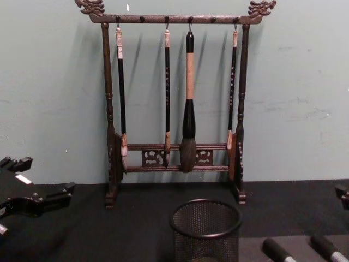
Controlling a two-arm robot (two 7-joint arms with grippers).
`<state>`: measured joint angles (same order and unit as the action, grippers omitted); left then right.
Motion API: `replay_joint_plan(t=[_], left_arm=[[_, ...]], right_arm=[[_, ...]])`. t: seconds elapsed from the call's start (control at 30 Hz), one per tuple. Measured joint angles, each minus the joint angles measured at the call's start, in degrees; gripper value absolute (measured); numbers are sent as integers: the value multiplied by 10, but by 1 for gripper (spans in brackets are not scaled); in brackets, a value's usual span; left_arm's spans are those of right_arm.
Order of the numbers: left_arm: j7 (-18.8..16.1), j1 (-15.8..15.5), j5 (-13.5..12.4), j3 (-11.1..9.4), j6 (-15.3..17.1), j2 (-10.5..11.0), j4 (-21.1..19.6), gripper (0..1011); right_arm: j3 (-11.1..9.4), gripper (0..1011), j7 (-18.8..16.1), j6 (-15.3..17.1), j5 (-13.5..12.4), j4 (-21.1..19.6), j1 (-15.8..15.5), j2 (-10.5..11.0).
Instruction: Pick up the water-based marker from the table and place it into the pen holder.
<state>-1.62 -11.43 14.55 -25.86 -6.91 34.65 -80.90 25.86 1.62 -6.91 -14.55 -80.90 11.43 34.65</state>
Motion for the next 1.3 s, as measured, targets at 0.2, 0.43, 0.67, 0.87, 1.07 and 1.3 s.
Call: replay_joint_plan(t=[0.2, 0.43, 0.67, 0.87, 1.07, 1.3], left_arm=[[0, 0, 0, 0, 0, 0, 0, 1001], [0, 0, 0, 0, 0, 0, 0, 1001], [0, 0, 0, 0, 0, 0, 0, 1001], [0, 0, 0, 0, 0, 0, 0, 1001], [0, 0, 0, 0, 0, 0, 0, 1001], [0, 0, 0, 0, 0, 0, 0, 1001]], right_arm=[[0, 1002, 0, 0, 0, 0, 0, 0], [0, 1002, 0, 0, 0, 0, 0, 0], [-5, 1002, -4, 9, 0, -9, -2, 0], [-38, 1002, -17, 87, -35, -77, -32, 3], [-60, 1002, -26, 165, -69, -119, -51, -7], [-60, 1003, -38, 215, -75, -115, -44, -25]])
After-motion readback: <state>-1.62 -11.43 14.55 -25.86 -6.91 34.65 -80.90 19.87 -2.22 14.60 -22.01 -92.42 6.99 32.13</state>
